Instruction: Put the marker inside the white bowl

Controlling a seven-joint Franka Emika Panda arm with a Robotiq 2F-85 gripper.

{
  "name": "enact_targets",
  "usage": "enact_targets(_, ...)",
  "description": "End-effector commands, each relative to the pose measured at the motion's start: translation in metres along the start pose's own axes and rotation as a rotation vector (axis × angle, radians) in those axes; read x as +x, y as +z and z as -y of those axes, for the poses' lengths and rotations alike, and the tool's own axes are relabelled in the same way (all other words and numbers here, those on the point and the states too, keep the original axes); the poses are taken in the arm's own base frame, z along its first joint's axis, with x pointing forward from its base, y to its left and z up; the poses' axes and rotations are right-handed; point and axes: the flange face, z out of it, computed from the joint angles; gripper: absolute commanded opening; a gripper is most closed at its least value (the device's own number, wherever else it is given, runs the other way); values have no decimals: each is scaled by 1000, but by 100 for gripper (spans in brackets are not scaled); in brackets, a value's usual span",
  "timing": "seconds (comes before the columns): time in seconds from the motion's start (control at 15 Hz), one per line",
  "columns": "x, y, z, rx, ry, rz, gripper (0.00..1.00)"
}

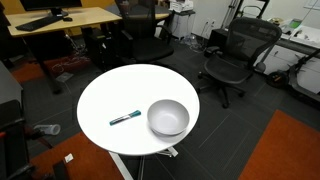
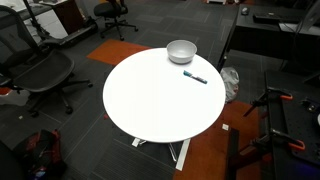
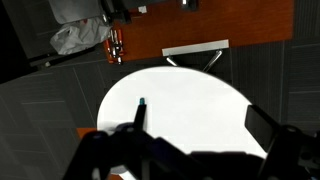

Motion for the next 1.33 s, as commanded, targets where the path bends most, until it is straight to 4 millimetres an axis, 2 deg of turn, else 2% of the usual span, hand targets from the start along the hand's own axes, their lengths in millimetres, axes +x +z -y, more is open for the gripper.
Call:
enact_targets(0.0,15,9,-20,26,-2,-14,100)
enact_targets(0.67,57,77,-86,145,5,22,100)
enact_targets(1.0,79,112,-110,169,-1,18,100)
enact_targets(1.27,95,143,-120,169,-12,-6,100)
